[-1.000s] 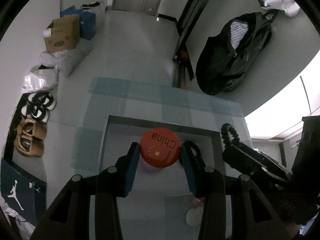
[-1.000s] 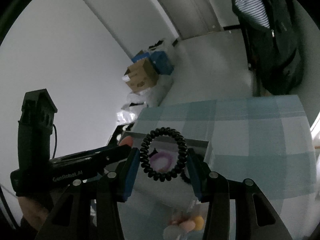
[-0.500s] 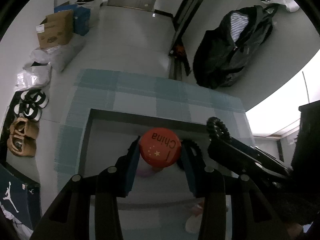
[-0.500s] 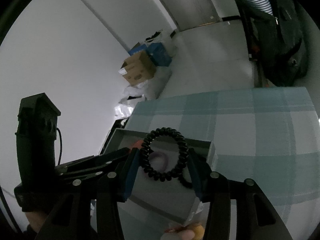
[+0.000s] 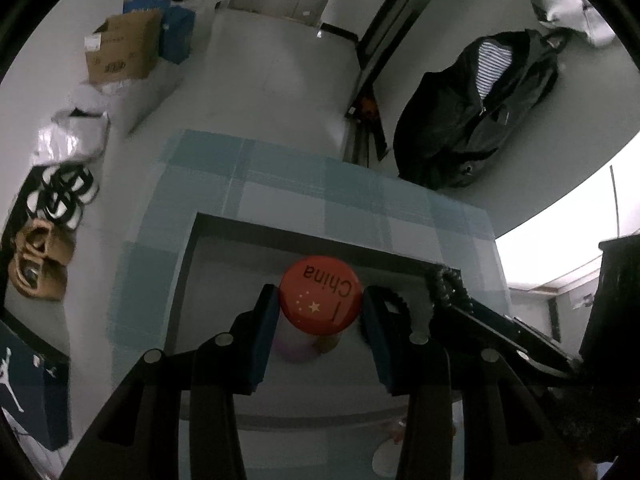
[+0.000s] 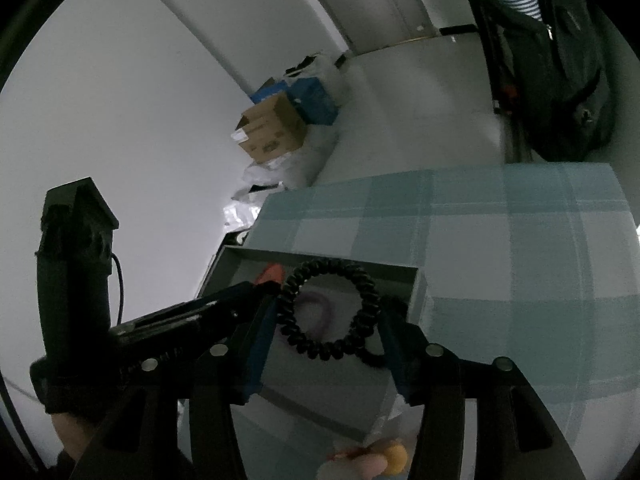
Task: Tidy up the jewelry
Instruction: 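Place the red disc into the grey box with the left tool while the right tool releases the bracelet there, then move the right tool back to the doll figure on the table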
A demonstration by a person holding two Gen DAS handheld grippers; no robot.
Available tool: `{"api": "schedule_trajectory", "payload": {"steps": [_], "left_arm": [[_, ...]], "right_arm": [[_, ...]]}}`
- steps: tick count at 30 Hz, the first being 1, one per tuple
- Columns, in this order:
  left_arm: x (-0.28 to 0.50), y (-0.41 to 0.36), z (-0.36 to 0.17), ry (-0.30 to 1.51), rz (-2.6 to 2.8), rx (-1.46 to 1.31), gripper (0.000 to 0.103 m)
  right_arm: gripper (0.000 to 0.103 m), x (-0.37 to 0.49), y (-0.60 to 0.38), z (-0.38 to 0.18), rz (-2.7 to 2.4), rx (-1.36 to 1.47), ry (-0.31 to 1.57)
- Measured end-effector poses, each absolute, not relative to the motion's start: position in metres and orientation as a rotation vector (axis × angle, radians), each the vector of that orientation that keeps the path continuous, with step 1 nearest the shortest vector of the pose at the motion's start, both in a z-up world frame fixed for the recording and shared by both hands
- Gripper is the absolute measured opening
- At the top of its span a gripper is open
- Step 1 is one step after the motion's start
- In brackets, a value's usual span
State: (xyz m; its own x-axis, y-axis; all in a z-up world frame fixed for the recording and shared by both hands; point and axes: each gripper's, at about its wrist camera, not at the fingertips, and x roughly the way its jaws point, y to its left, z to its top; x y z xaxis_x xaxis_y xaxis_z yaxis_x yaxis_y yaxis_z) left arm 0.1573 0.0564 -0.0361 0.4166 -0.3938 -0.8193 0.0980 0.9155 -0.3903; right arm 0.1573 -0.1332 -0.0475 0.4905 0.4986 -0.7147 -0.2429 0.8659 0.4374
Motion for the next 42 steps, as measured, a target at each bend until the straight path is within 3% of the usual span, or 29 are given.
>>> {"api": "schedule_trajectory", "payload": {"steps": [4, 6, 7, 22, 33, 42], "left_arm": [[0.157, 0.058, -0.035, 1.104, -0.336, -0.326, 0.046], [0.155, 0.059, -0.033, 1.084, -0.337, -0.331, 0.064], [0.154, 0.059, -0.032, 1.077, -0.333, -0.336, 0.067], [0.126, 0.063, -0.002, 0.971, -0.306, -0.290, 0.067], [0.080, 0.043, 0.000, 0.920, -0.275, -0.141, 0.068], [0.054, 0.030, -0.005, 0.931, -0.268, -0.096, 0.069]], "right_arm": [[0.063, 0.156, -0.139, -0.044, 0.482, 0.326, 0.947], [0.066, 0.154, -0.141, -0.042, 0.487, 0.338, 0.941], [0.066, 0.153, -0.142, -0.042, 0.487, 0.337, 0.938], [0.077, 0.131, -0.174, -0.015, 0.448, 0.365, 0.843], [0.096, 0.096, -0.204, -0.005, 0.452, 0.404, 0.785], [0.097, 0.061, -0.230, -0.019, 0.442, 0.387, 0.812]]}}
